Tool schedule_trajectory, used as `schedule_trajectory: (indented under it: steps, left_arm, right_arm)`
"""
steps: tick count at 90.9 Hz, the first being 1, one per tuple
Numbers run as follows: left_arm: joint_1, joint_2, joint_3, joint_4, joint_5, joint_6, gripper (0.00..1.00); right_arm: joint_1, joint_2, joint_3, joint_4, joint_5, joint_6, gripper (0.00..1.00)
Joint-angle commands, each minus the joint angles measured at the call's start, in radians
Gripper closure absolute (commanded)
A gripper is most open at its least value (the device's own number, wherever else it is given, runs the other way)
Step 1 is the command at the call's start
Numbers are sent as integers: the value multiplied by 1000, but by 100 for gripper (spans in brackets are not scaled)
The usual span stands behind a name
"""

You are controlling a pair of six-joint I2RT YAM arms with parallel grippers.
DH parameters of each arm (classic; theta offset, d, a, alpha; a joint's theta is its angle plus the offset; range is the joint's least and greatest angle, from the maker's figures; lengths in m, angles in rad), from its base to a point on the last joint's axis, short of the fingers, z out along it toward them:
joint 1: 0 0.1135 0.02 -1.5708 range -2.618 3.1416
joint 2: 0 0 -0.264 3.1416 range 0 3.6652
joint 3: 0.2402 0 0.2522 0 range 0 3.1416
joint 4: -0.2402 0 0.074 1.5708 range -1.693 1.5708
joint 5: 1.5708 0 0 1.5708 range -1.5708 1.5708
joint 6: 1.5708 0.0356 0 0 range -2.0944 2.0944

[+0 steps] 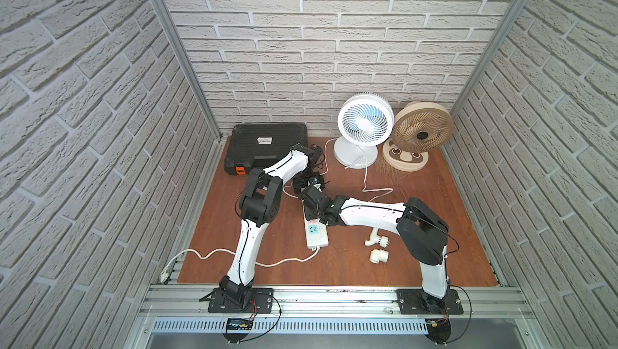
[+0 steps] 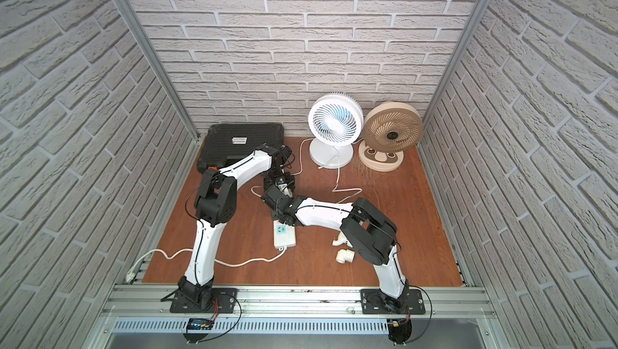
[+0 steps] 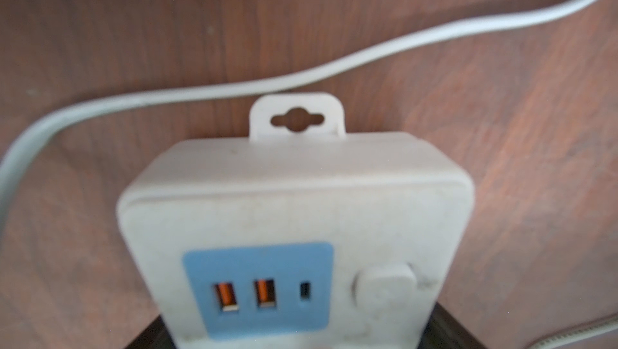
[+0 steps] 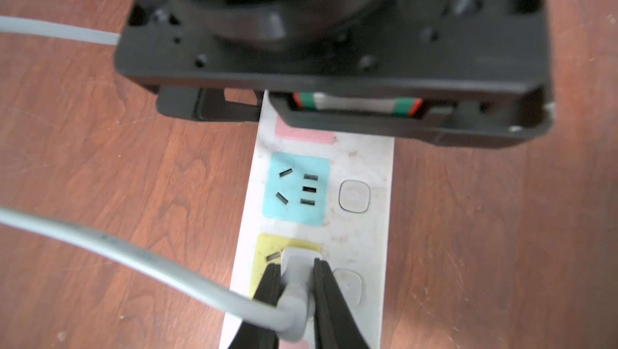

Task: Unplug the desk fan from the power strip
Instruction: Remove the plug from the socket.

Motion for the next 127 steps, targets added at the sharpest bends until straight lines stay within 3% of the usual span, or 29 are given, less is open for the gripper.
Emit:
schedule_trajectory:
  steps: [1, 25, 70, 104, 127]
  left_arm:
    - [22, 112, -83, -69, 10, -5, 100]
    - [22, 112, -85, -65, 12, -5, 100]
    - [23, 116, -88, -63, 13, -7, 100]
    - [22, 116, -89, -62, 12, -7, 100]
    - [22, 113, -86, -66, 10, -6, 100]
  right_arm:
    - [-10, -36, -28, 2, -35, 39, 98]
    - [1, -25, -8, -12, -20, 26, 97]
    - [99, 95, 176, -180, 194, -82, 97]
    - [91, 69, 139, -150, 182, -71, 98]
    - [37, 6, 35, -72, 64, 8, 97]
